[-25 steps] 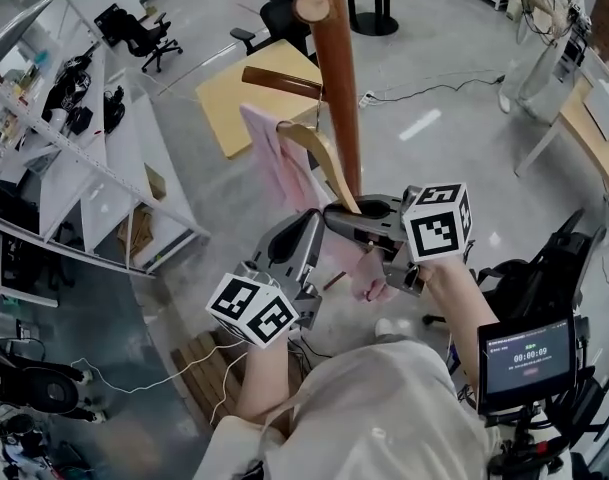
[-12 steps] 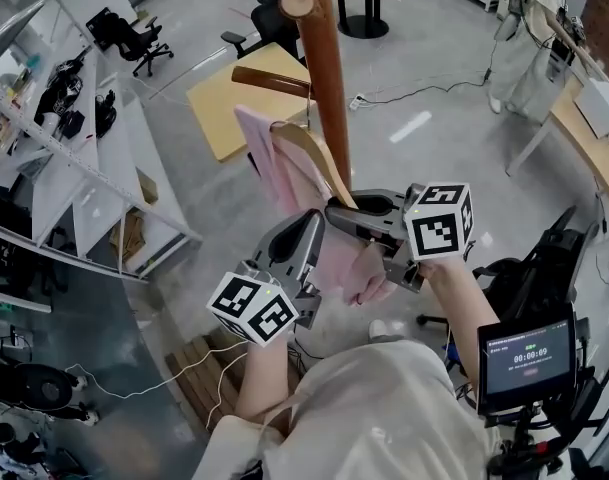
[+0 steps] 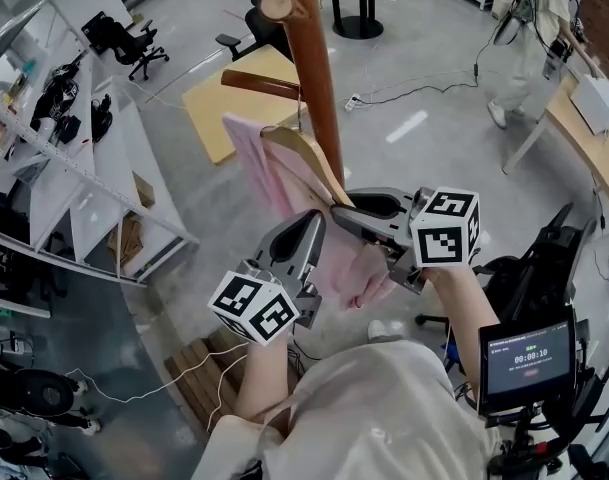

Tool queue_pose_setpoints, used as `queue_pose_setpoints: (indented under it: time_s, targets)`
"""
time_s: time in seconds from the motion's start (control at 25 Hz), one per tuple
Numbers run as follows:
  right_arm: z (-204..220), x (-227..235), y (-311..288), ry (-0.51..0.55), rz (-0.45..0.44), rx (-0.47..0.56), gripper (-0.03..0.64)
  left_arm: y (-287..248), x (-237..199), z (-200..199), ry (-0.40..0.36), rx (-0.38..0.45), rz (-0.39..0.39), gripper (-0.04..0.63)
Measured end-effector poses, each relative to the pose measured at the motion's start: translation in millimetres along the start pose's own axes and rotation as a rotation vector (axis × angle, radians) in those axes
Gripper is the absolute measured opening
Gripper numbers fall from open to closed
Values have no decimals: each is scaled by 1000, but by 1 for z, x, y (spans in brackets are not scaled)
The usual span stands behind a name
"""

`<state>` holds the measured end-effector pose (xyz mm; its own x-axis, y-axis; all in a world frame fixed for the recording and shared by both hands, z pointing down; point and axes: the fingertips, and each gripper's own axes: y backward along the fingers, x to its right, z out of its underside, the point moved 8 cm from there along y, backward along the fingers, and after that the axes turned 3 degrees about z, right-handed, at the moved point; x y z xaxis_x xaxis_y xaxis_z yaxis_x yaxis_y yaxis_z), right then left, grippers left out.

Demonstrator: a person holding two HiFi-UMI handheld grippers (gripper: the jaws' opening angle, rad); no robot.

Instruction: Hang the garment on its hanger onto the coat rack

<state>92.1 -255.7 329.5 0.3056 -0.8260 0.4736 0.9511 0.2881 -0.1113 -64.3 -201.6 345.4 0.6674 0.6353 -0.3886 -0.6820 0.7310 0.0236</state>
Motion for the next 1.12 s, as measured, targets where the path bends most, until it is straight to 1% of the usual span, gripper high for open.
queue_pose_setpoints:
  time_s: [0.24,0.44,0.64,0.76,0.96,1.04,1.12]
  targets:
    - [3,0,19,-9,12,60,64,-5,5,6,-3,-14,20,5]
    - [-1,-2,38,-15,45,94,64,-12,11,6,-8,-19,40,5]
    - [-11,1,62,-14,76,161,63,-19,13,6,-11,-19,56,5]
    - [-10,2,71,-12,87,181,63,-22,13,10,-6,-17,57,5]
    - [-9,1,76,-9,105,198,61,-20,18,10,-19,-15,53,5]
    - [-11,-2,76,0,110,209,61,-14,17,8,-19,-3,39,5]
    - [-15,-7,74,13,91,219,61,-6,16,6,-21,16,15,5]
